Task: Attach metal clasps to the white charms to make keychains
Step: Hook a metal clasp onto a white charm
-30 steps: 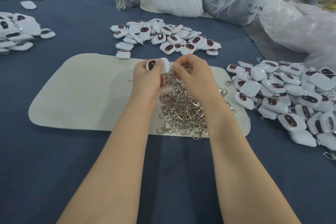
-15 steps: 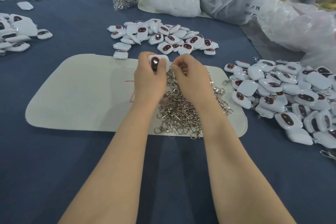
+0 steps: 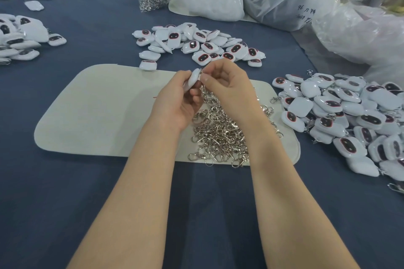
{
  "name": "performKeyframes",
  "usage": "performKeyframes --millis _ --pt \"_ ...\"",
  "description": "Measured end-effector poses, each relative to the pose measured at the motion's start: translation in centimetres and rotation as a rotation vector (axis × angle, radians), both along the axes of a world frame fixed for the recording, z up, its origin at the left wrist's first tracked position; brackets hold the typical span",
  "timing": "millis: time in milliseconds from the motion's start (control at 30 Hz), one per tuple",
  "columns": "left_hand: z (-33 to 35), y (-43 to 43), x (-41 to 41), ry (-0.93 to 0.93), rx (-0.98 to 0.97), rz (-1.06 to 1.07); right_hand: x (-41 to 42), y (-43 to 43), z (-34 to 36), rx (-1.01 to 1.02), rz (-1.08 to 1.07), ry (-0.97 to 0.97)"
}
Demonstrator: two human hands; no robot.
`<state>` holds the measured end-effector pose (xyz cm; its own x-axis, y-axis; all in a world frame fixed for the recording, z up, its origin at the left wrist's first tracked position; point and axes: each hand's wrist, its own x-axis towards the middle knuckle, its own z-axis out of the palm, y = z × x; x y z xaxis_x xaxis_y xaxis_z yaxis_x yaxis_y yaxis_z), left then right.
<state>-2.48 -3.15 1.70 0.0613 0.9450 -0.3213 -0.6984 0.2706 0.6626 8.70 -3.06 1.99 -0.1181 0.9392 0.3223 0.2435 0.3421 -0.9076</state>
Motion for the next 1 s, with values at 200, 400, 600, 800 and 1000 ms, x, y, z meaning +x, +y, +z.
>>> performKeyframes --millis 200,400,600,800,1000 --pt "0.0 0.0 0.0 -0.009 -0.018 -0.038 0.1 0.1 0.1 -0.005 -0.003 -0.046" --pt "0.1 0.0 0.0 0.035 -0.014 -0.031 0.1 0.0 0.2 0.009 -0.011 -0.061" --pt "-0.2 0.0 0.2 0.133 0.03 -0.008 0.0 -0.2 0.2 -0.006 -0.011 -0.047" --pt "-0.6 0.3 0.4 0.386 0.096 0.17 -0.7 -0.3 0.1 -0.048 -0.087 -0.038" --pt "-0.8 0.0 0.6 0.708 0.295 0.364 -1.1 -0.4 0.2 -0.124 -0.145 0.005"
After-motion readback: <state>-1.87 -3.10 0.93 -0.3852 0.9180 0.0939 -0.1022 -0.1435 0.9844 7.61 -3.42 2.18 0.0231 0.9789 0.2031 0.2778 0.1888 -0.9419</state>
